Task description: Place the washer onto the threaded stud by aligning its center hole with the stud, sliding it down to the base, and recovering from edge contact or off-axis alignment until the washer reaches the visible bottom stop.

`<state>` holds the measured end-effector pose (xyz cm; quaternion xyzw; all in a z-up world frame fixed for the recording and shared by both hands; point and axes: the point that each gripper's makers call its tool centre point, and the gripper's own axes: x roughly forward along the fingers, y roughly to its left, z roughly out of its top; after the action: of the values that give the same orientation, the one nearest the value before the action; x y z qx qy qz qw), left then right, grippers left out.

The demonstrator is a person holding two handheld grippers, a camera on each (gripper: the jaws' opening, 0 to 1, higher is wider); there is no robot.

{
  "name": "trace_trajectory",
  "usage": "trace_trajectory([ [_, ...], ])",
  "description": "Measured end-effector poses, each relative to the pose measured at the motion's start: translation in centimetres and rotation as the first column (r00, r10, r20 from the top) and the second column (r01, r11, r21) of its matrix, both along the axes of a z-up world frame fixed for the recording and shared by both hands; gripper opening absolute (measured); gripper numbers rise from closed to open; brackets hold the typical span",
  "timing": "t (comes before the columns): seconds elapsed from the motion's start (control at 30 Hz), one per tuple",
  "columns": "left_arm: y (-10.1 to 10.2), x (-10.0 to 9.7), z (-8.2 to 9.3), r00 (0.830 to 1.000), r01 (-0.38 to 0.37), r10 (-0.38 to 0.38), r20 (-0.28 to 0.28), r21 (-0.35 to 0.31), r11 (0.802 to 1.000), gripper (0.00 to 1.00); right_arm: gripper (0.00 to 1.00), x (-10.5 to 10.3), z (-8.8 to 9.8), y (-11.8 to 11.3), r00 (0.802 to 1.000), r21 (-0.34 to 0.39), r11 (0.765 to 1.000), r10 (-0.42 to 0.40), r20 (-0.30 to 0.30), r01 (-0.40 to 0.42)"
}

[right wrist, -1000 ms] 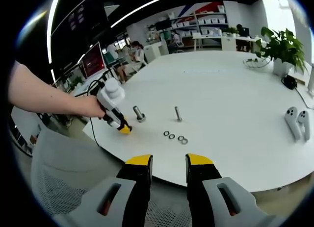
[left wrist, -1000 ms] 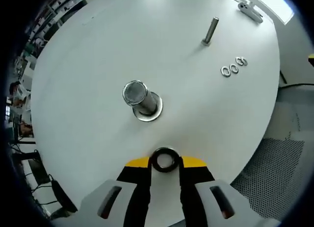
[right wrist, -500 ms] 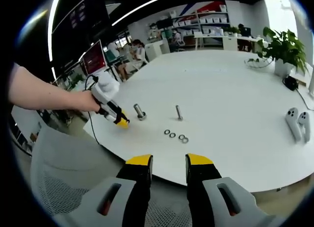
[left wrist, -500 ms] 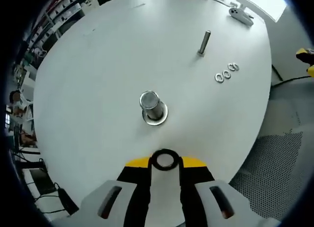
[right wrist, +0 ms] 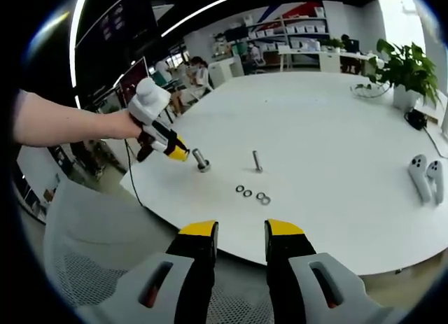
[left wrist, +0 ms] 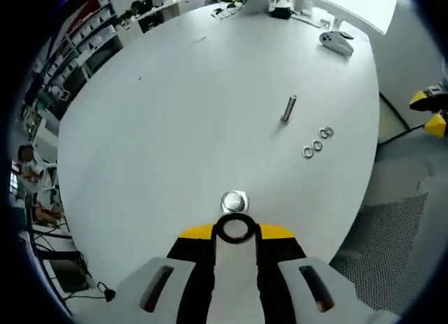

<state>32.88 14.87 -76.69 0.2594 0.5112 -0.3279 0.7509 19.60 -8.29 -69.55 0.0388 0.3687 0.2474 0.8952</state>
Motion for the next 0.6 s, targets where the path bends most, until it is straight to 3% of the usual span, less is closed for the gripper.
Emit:
trace_trajectory([
  [0.27,-0.9,1.0,0.6,0.999,0.052,-0.052,0.011,0.026,0.998,0.19,0.29,0.1,0.1,-0.1,1.000,0.007,1.000,-0.008,0.005,0.008],
  [0.6,-1.5,1.7,-0.5,0.992,0.125,-0.124,-0.023,0.082,0.989,0.19,0.29,0.2,0.1,-0.1,1.000,0.007,1.000,-0.012,0.004,0.012],
])
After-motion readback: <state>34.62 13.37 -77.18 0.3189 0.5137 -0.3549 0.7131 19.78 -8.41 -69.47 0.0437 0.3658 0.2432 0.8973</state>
